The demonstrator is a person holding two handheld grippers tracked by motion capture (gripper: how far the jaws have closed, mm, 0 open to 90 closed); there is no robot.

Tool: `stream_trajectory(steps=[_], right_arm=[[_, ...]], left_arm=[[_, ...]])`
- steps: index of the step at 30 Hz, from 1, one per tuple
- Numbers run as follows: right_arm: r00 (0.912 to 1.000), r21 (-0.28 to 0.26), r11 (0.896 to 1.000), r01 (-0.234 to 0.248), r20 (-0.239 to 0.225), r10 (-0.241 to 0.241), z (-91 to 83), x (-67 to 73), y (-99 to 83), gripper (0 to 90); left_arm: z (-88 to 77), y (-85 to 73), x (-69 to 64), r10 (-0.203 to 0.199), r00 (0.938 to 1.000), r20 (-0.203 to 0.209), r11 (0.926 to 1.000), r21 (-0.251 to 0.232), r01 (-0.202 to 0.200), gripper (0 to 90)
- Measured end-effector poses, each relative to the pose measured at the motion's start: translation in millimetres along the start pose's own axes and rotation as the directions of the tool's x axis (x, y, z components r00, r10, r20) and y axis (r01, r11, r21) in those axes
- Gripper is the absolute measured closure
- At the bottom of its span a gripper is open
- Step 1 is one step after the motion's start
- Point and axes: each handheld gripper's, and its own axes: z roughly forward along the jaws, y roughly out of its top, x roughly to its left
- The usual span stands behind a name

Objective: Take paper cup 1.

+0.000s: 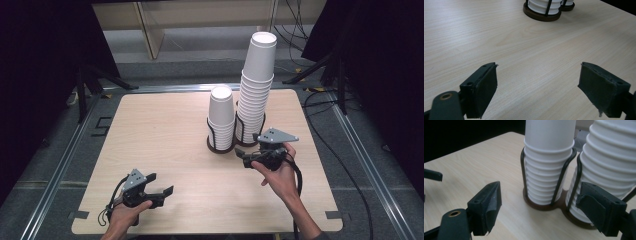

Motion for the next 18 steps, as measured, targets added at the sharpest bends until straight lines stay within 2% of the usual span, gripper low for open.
stream_trajectory(steps=[4,5,6,10,12,14,15,18], right_arm=[[1.0,-0.01,1.0,-0.005,-0.003,0.005,5.7,-1.0,10.2,19.7],[0.9998,-0.01,1.0,-0.02,-0.006,0.02,6.6,-0.6,12.1,19.7],[0.9999,-0.019,1.0,-0.012,-0.006,0.012,8.3,-1.2,13.9,19.8],[0.9996,-0.025,0.999,-0.027,-0.003,0.027,12.0,-3.4,20.7,19.7],[0.9998,-0.029,0.999,-0.02,0.0,0.02,13.7,-3.5,24.2,19.7],[0.9999,-0.011,1.0,-0.015,0.008,0.015,14.1,-4.6,27.3,18.2],[0.9996,-0.015,1.0,-0.026,0.01,0.026,14.5,-4.4,28.4,17.6],[0.9998,-0.03,0.999,-0.017,0.013,0.018,17.8,-4.9,32.9,17.6]], left_arm=[[0.5,-0.1,0.2,-0.011,0.9999,-0.001,0.9999,-0.005,0.011,14.6],[0.5,-0.1,0.2,-0.011,0.9999,-0.001,0.9999,-0.005,0.011,14.6],[0.6,0.0,0.3,-0.013,0.9999,-0.001,0.9999,-0.007,0.013,14.6],[0.3,0.0,0.3,-0.005,1.0,0.0,1.0,-0.002,0.005,14.6],[0.2,0.2,0.0,-0.006,1.0,-0.001,1.0,-0.002,0.006,14.6],[0.1,0.2,0.1,0.001,1.0,0.002,1.0,-0.001,-0.001,14.6],[0.2,0.2,0.2,0.0,1.0,0.002,1.0,0.0,0.0,14.6],[0.4,0.3,0.1,-0.004,1.0,-0.002,1.0,-0.003,0.004,14.6]])
